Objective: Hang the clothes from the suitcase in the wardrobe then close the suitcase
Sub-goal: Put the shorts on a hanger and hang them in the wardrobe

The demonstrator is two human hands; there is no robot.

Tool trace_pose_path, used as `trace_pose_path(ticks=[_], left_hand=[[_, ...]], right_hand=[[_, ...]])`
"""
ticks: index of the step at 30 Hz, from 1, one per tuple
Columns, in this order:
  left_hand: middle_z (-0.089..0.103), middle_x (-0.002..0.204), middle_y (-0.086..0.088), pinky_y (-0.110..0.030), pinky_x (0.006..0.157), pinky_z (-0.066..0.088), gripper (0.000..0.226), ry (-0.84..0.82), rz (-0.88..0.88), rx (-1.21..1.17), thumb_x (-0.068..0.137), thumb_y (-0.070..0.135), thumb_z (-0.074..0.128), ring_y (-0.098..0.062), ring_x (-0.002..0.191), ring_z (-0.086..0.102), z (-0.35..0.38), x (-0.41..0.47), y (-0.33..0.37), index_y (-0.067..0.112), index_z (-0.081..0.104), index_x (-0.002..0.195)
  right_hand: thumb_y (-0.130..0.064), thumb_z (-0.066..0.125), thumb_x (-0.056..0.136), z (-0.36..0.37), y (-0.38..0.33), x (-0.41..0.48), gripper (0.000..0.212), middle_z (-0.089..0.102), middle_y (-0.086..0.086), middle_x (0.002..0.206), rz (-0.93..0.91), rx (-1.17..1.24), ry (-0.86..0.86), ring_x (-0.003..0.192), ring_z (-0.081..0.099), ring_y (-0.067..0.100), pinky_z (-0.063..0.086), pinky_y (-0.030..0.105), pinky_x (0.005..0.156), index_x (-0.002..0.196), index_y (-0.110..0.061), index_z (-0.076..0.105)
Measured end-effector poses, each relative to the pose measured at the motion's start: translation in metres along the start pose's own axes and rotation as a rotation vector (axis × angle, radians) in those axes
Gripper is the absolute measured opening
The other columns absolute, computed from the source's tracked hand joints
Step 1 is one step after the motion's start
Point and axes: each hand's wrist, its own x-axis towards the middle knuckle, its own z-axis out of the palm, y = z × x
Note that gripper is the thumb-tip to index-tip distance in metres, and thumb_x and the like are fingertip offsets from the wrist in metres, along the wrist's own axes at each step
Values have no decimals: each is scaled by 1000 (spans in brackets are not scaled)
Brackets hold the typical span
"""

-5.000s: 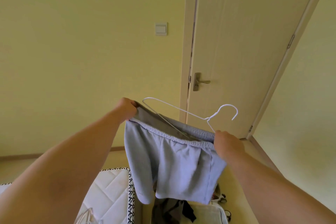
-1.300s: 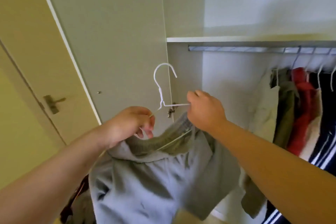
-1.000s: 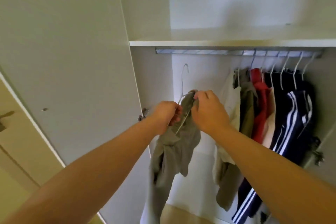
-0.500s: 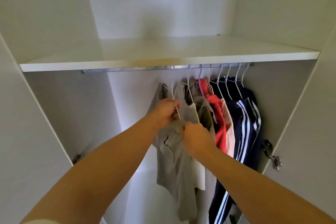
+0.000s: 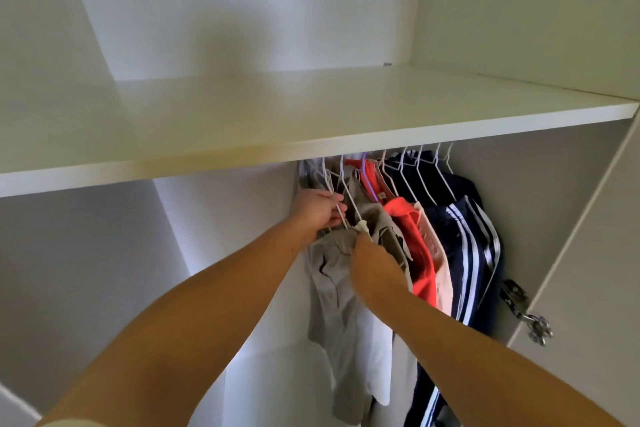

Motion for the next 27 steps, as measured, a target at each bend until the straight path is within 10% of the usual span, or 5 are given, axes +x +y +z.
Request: trace_pose_path(ticks=[14, 22, 27], left_hand=[[73, 104, -16, -25, 64, 60, 21, 2, -48, -21, 102, 12, 58, -21, 86, 71, -3, 13, 1, 1, 65, 118], [71, 80, -6, -30, 71, 54, 32, 232, 307, 740, 101, 24, 53, -19, 71, 65, -16, -33, -11, 11, 74, 80], [69, 106, 5, -8, 84, 39, 26, 341, 402, 816, 105, 27, 51, -8, 91, 62, -47, -136, -39, 15, 72, 115]], right_hand=[[-17, 40, 105, 6, -1, 24, 23, 52, 7, 91, 9, 74, 55, 75, 54, 23, 26, 24, 47, 124, -6, 48], [-34, 43, 102, -7, 10, 0, 27, 60, 10, 105, -122, 71, 319, 85, 62, 25, 52, 33, 62, 113, -12, 54], [-18, 48, 98, -11, 0, -49, 20, 63, 18, 97, -391, 192, 425, 88, 64, 37, 58, 45, 63, 102, -3, 59]])
